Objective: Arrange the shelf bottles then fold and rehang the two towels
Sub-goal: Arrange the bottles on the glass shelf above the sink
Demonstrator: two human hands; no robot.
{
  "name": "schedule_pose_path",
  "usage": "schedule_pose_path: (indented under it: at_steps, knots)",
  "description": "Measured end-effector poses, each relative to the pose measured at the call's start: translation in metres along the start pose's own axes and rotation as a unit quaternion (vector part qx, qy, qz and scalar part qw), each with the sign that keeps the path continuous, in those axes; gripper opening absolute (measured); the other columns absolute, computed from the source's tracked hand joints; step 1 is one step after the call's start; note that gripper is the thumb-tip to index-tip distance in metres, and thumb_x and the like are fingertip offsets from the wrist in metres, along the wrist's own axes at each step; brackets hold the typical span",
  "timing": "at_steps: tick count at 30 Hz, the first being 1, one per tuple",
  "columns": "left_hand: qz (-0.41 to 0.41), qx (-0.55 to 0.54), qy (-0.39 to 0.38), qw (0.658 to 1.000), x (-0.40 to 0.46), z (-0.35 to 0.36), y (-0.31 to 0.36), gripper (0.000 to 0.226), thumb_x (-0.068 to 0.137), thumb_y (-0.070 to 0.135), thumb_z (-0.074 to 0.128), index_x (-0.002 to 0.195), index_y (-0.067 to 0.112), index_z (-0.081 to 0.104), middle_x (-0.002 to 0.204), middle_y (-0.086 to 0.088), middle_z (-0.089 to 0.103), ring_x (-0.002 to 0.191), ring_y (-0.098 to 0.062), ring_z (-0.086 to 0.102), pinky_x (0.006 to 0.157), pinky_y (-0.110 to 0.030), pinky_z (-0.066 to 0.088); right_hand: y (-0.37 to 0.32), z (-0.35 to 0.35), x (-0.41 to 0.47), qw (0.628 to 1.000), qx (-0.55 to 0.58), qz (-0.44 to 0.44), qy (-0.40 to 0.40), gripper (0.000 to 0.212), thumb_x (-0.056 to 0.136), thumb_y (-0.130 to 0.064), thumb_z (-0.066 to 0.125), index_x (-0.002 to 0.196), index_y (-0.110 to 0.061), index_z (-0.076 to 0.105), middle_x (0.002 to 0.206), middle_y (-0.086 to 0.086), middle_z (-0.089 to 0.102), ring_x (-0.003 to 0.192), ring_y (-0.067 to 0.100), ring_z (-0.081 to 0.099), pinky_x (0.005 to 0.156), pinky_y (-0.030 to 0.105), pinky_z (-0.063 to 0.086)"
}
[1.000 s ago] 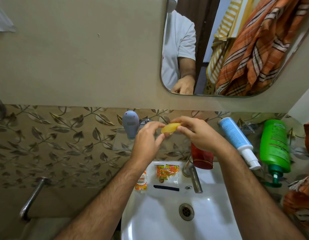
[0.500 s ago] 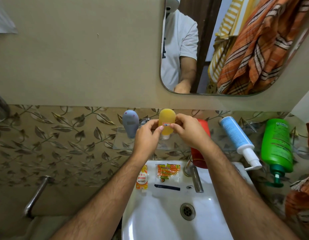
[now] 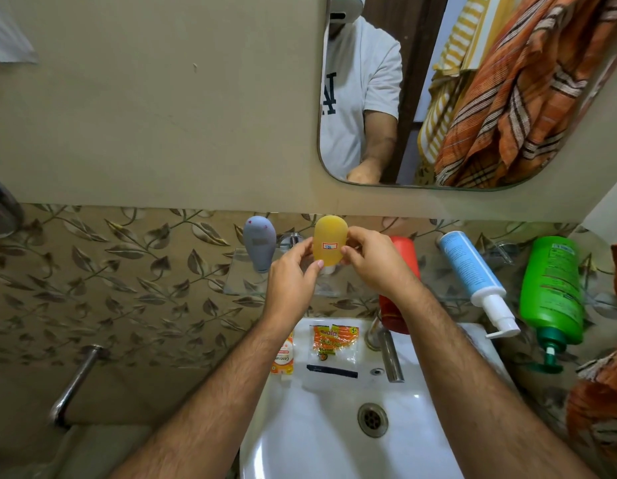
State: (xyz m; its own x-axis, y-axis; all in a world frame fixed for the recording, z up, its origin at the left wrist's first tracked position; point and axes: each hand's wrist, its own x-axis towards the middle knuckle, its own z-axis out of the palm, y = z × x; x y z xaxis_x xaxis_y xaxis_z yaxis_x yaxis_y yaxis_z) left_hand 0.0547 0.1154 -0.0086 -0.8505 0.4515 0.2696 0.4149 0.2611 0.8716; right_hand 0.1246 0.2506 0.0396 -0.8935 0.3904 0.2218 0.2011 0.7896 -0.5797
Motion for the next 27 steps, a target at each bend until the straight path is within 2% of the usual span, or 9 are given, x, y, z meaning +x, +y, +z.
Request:
schedule_pose_path:
  at_steps: [4, 8, 11, 13, 17, 21, 25, 27]
  knots:
    - [0.019, -0.010, 0.048, 0.999, -0.010, 0.003, -0.005, 0.051, 0.093, 0.014, 0.065, 0.142, 0.014, 0.050, 0.132, -0.001, 0.063, 0.121, -0.008, 0.057, 0.103, -0.031, 0.048, 0.002, -0.003, -0.005, 1.000, -0.006, -0.009, 0.012, 0.033, 0.097, -0.012, 0.058, 0.129, -0.015, 0.062, 0.108, 0.005, 0.072, 0.098, 0.017, 0.066, 0.091, 0.036, 0.053]
    - [0.118, 0.015, 0.134, 0.984, -0.030, 0.009, -0.005, 0.040, 0.093, 0.007, 0.064, 0.132, 0.009, 0.059, 0.126, -0.003, 0.064, 0.117, -0.010, 0.057, 0.102, -0.024, 0.046, 0.008, -0.013, -0.013, 0.997, -0.015, -0.016, 0.067, 0.036, 0.097, -0.011, 0.057, 0.133, -0.013, 0.059, 0.120, 0.006, 0.067, 0.105, 0.013, 0.061, 0.090, 0.023, 0.045]
    - [0.198, 0.016, 0.143, 0.970, -0.038, 0.017, 0.000, 0.032, 0.091, 0.001, 0.064, 0.123, 0.006, 0.065, 0.117, -0.006, 0.066, 0.110, -0.010, 0.059, 0.099, -0.019, 0.046, 0.016, -0.022, -0.019, 0.996, -0.011, -0.015, 0.082, 0.029, 0.096, -0.008, 0.057, 0.124, -0.013, 0.065, 0.116, 0.005, 0.067, 0.097, 0.008, 0.057, 0.085, 0.018, 0.039]
    - [0.229, 0.017, 0.128, 0.965, -0.040, 0.022, 0.005, 0.029, 0.091, -0.002, 0.064, 0.118, 0.005, 0.067, 0.114, -0.006, 0.067, 0.108, -0.007, 0.059, 0.098, -0.016, 0.045, 0.021, -0.028, -0.023, 0.995, -0.013, -0.019, 0.092, 0.028, 0.093, -0.004, 0.057, 0.117, -0.012, 0.069, 0.113, 0.006, 0.068, 0.100, 0.014, 0.061, 0.085, 0.018, 0.039]
    - [0.276, 0.051, 0.048, 0.959, -0.038, 0.031, 0.013, 0.029, 0.090, -0.006, 0.062, 0.115, 0.006, 0.070, 0.112, -0.005, 0.070, 0.106, -0.009, 0.062, 0.097, -0.017, 0.047, 0.035, -0.040, -0.036, 0.995, -0.020, -0.007, 0.101, 0.039, 0.083, 0.007, 0.051, 0.112, -0.011, 0.071, 0.118, 0.009, 0.067, 0.111, 0.023, 0.060, 0.091, 0.019, 0.037]
    - [0.271, 0.105, -0.006, 0.957, -0.034, 0.040, 0.018, 0.037, 0.086, -0.011, 0.060, 0.117, 0.006, 0.069, 0.117, -0.005, 0.070, 0.110, -0.012, 0.060, 0.101, -0.010, 0.038, 0.057, -0.045, -0.051, 0.994, -0.030, 0.002, 0.101, 0.030, 0.084, 0.005, 0.061, 0.109, -0.007, 0.072, 0.117, 0.012, 0.067, 0.110, 0.028, 0.060, 0.090, 0.021, 0.035]
    - [0.241, 0.137, -0.018, 0.961, -0.031, 0.048, 0.022, 0.038, 0.089, -0.006, 0.061, 0.123, 0.010, 0.067, 0.117, -0.004, 0.070, 0.107, -0.017, 0.062, 0.097, -0.024, 0.047, 0.072, -0.042, -0.067, 0.992, -0.033, 0.025, 0.117, 0.035, 0.086, 0.006, 0.053, 0.115, -0.007, 0.069, 0.119, 0.014, 0.065, 0.109, 0.030, 0.060, 0.093, 0.031, 0.042]
    - [0.228, 0.161, -0.040, 0.959, -0.030, 0.051, 0.022, 0.045, 0.088, -0.005, 0.063, 0.129, 0.013, 0.064, 0.121, -0.002, 0.068, 0.111, -0.018, 0.058, 0.098, -0.029, 0.045, 0.075, -0.040, -0.074, 0.994, -0.038, 0.026, 0.098, 0.041, 0.085, 0.008, 0.053, 0.120, -0.009, 0.067, 0.124, 0.012, 0.063, 0.114, 0.028, 0.059, 0.097, 0.032, 0.043]
